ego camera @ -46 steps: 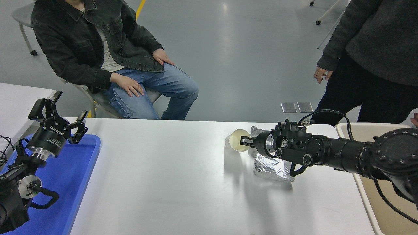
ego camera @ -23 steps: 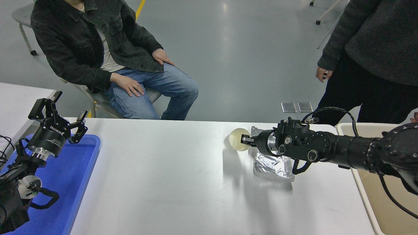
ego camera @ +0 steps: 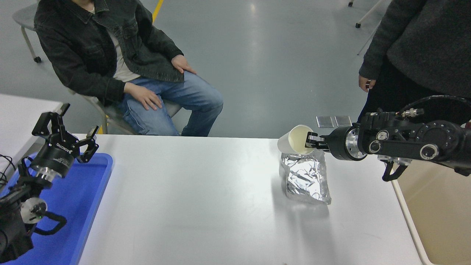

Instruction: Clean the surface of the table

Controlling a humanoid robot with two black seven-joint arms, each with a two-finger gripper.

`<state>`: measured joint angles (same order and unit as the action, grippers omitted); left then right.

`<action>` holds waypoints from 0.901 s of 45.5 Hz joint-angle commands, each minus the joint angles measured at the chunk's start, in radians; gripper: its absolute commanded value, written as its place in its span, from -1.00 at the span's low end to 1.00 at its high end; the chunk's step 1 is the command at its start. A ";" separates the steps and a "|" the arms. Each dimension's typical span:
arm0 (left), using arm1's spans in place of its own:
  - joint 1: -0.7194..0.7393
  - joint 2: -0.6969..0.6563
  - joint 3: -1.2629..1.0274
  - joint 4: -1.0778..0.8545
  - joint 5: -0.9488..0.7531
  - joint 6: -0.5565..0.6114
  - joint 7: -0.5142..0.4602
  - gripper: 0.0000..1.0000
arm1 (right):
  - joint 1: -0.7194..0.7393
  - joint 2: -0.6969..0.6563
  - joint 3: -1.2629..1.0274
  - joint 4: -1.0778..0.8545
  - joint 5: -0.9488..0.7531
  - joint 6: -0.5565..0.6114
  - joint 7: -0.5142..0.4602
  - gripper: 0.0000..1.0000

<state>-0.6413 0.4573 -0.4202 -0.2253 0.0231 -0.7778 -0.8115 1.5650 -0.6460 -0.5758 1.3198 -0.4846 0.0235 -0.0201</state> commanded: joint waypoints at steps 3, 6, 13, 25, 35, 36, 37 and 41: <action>0.000 0.000 0.001 0.000 0.000 -0.001 0.000 1.00 | 0.147 -0.253 -0.004 0.114 -0.009 0.130 0.000 -1.00; 0.000 0.000 0.000 0.000 0.000 0.000 0.000 1.00 | 0.173 -0.297 -0.004 0.122 -0.028 0.171 0.000 -1.00; 0.000 0.000 0.000 0.000 0.000 0.000 0.000 1.00 | 0.208 -0.371 -0.001 0.125 -0.071 0.236 0.000 -1.00; 0.000 0.000 0.000 0.000 0.000 0.000 0.000 1.00 | 0.224 -0.422 0.004 0.127 -0.081 0.280 0.000 -1.00; 0.000 0.000 0.000 0.000 0.000 0.000 0.000 1.00 | 0.231 -0.437 0.010 0.128 -0.084 0.296 0.000 -1.00; 0.000 0.000 0.000 0.000 0.000 0.000 0.000 1.00 | 0.231 -0.437 0.010 0.127 -0.084 0.296 0.000 -1.00; 0.000 0.000 0.000 0.000 0.000 0.000 0.000 1.00 | 0.231 -0.435 0.010 0.127 -0.086 0.296 0.000 -1.00; 0.000 0.000 0.000 0.000 0.000 0.000 0.000 1.00 | 0.230 -0.435 0.010 0.127 -0.086 0.296 0.000 -1.00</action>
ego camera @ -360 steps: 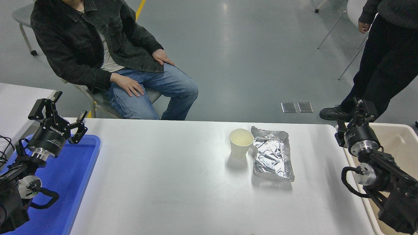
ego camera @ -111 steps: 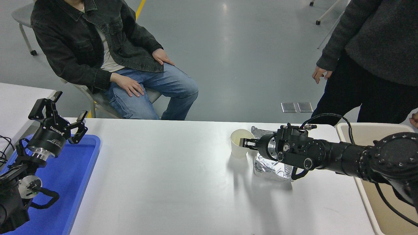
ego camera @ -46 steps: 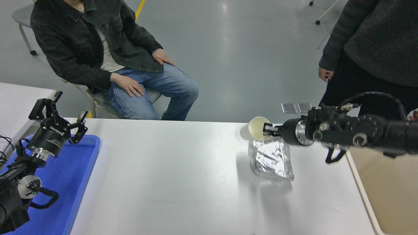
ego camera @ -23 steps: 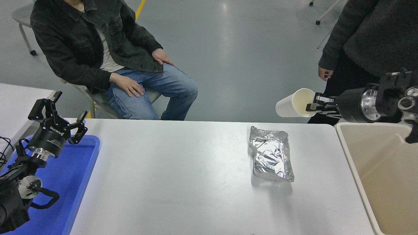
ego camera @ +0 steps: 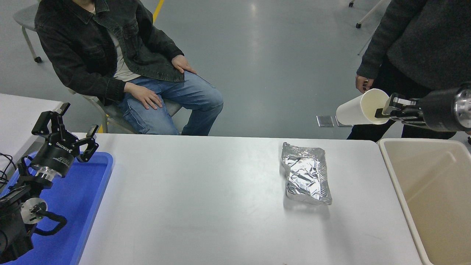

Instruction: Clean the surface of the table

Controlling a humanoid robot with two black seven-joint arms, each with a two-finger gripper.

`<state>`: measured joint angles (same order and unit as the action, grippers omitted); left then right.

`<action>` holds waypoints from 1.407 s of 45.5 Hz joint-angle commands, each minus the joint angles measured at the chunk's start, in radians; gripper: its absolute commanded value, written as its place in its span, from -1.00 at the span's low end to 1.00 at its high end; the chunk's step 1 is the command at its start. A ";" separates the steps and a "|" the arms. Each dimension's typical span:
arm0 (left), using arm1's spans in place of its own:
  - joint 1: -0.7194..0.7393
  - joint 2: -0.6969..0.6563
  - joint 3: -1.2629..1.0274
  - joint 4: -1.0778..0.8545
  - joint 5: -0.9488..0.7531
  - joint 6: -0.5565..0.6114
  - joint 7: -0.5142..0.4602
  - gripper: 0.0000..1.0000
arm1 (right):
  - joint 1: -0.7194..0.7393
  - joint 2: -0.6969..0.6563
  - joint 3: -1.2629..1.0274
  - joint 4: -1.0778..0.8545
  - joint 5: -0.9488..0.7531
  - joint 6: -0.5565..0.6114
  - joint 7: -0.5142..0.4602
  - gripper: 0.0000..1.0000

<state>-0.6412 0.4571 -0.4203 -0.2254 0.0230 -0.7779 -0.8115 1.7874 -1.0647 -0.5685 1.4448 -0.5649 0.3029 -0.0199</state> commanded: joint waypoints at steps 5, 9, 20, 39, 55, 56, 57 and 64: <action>0.000 0.000 0.000 0.000 0.000 0.000 0.000 1.00 | 0.003 -0.017 0.001 0.002 -0.006 0.016 0.000 -1.00; 0.000 0.000 0.000 0.000 0.000 0.000 0.000 1.00 | -0.002 -0.017 0.001 0.002 -0.006 0.013 0.000 -1.00; 0.000 0.000 0.000 0.000 0.000 -0.001 0.000 1.00 | -0.002 -0.026 -0.002 -0.001 -0.006 0.016 0.000 -1.00; 0.000 0.000 0.000 0.000 0.000 0.000 0.000 1.00 | -0.011 -0.052 -0.011 -0.041 -0.007 0.001 0.000 -1.00; 0.000 0.000 0.000 0.000 0.000 0.000 0.000 1.00 | -0.138 -0.115 -0.008 -0.214 -0.004 -0.091 0.000 -1.00; 0.000 0.000 0.000 0.000 0.000 -0.001 0.000 1.00 | -0.152 -0.116 -0.008 -0.234 -0.003 -0.100 0.000 -1.00; 0.000 0.000 0.000 0.001 0.000 0.000 0.000 1.00 | -0.166 -0.115 -0.007 -0.251 0.000 -0.110 0.000 -1.00; 0.002 0.000 0.000 0.000 0.000 0.000 0.000 1.00 | -0.276 -0.112 0.004 -0.365 0.010 -0.205 0.002 -1.00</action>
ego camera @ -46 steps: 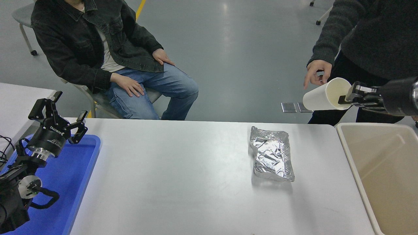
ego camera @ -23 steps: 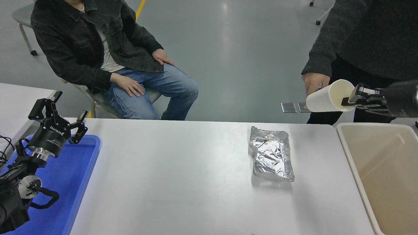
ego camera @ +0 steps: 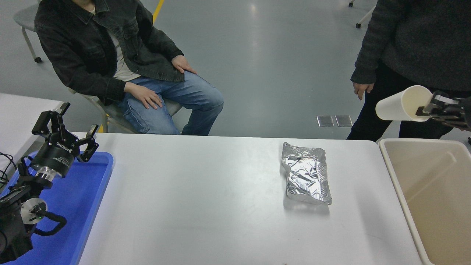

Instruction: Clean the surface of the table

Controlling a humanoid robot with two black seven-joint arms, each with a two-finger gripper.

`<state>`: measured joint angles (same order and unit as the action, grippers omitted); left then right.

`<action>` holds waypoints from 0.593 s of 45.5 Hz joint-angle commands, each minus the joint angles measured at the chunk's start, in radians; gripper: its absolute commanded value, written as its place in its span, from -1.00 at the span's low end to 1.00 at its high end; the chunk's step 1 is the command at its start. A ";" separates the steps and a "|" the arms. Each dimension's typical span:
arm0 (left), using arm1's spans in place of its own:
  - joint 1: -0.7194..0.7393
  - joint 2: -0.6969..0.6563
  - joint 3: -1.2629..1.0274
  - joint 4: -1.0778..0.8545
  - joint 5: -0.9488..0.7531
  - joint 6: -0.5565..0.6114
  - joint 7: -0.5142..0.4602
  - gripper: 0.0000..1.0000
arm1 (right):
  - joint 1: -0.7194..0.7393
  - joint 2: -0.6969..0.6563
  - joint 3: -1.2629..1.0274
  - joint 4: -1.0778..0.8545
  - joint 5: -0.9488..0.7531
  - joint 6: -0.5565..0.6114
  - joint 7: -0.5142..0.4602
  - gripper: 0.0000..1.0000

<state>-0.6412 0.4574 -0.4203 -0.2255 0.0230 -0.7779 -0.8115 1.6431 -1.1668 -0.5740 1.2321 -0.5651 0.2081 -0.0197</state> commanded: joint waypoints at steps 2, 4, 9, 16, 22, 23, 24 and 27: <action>0.000 0.001 0.000 0.000 0.000 0.000 0.000 1.00 | -0.158 -0.007 0.011 -0.175 0.011 -0.140 0.004 -1.00; 0.000 0.001 0.000 0.000 0.000 0.000 0.000 1.00 | -0.192 0.001 0.011 -0.201 0.011 -0.180 0.006 -1.00; 0.000 0.001 0.000 0.002 0.000 0.000 0.000 1.00 | -0.279 0.042 0.011 -0.243 0.056 -0.275 0.007 -1.00; 0.002 0.001 0.000 0.000 0.000 0.000 0.000 1.00 | -0.396 0.130 0.011 -0.318 0.149 -0.369 0.009 -1.00; 0.000 0.001 0.000 0.002 0.000 0.000 0.000 1.00 | -0.520 0.242 0.014 -0.440 0.203 -0.453 0.009 -1.00; 0.000 0.001 0.000 0.002 0.000 0.000 0.000 1.00 | -0.540 0.262 0.017 -0.462 0.215 -0.463 0.009 -1.00; 0.000 0.001 0.000 0.002 0.000 0.000 0.000 1.00 | -0.558 0.280 0.022 -0.485 0.228 -0.470 0.009 -1.00; 0.002 0.001 0.000 0.000 0.000 0.000 0.000 1.00 | -0.612 0.335 0.032 -0.552 0.264 -0.483 0.009 -1.00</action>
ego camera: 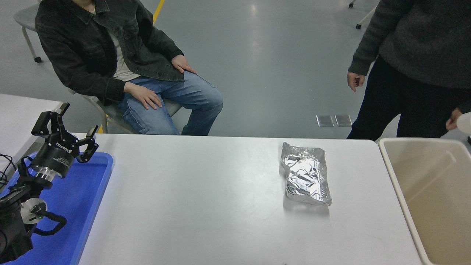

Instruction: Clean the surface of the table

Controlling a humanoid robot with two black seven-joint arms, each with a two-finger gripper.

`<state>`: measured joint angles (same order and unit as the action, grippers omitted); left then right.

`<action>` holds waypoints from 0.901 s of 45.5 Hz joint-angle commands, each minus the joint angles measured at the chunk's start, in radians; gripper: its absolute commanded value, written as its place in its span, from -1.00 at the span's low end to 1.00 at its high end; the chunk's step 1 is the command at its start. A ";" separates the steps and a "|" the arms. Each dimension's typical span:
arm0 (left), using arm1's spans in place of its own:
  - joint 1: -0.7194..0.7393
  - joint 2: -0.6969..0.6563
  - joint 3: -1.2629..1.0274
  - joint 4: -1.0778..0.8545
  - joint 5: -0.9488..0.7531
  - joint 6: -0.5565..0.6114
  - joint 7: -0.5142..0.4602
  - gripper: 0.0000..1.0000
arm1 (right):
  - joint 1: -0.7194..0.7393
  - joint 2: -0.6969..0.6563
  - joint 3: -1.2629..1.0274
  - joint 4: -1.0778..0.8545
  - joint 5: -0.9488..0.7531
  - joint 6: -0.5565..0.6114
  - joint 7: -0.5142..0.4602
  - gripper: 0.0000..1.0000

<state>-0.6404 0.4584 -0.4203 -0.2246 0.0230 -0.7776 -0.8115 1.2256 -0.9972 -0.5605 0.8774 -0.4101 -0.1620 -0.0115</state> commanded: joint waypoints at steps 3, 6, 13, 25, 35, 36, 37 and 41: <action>-0.001 0.000 0.000 -0.001 0.000 0.000 0.000 1.00 | -0.241 0.219 0.031 -0.274 0.142 -0.116 0.001 -1.00; -0.001 0.000 0.000 0.001 0.000 0.000 0.000 1.00 | -0.291 0.284 0.048 -0.354 0.160 -0.119 0.001 -1.00; -0.001 0.000 0.000 0.001 0.000 0.000 0.000 1.00 | -0.402 0.409 0.108 -0.555 0.169 -0.122 0.001 -1.00; 0.001 0.000 0.000 -0.001 0.000 0.000 0.000 1.00 | -0.492 0.597 0.149 -0.750 0.168 -0.125 -0.001 -1.00; 0.001 0.000 0.000 0.001 0.000 0.000 0.000 1.00 | -0.531 0.664 0.149 -0.775 0.168 -0.145 -0.001 -1.00; 0.001 0.000 0.000 0.001 0.000 0.000 0.000 1.00 | -0.534 0.669 0.149 -0.775 0.168 -0.145 -0.001 -1.00; -0.001 0.000 0.000 -0.001 0.000 0.000 0.000 1.00 | -0.537 0.672 0.149 -0.775 0.168 -0.145 -0.001 -1.00; -0.001 0.000 0.000 0.001 0.000 0.000 0.000 1.00 | -0.543 0.692 0.149 -0.775 0.168 -0.145 -0.002 -1.00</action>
<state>-0.6401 0.4585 -0.4203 -0.2243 0.0230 -0.7777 -0.8115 0.7264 -0.3839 -0.4181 0.1443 -0.2450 -0.2969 -0.0121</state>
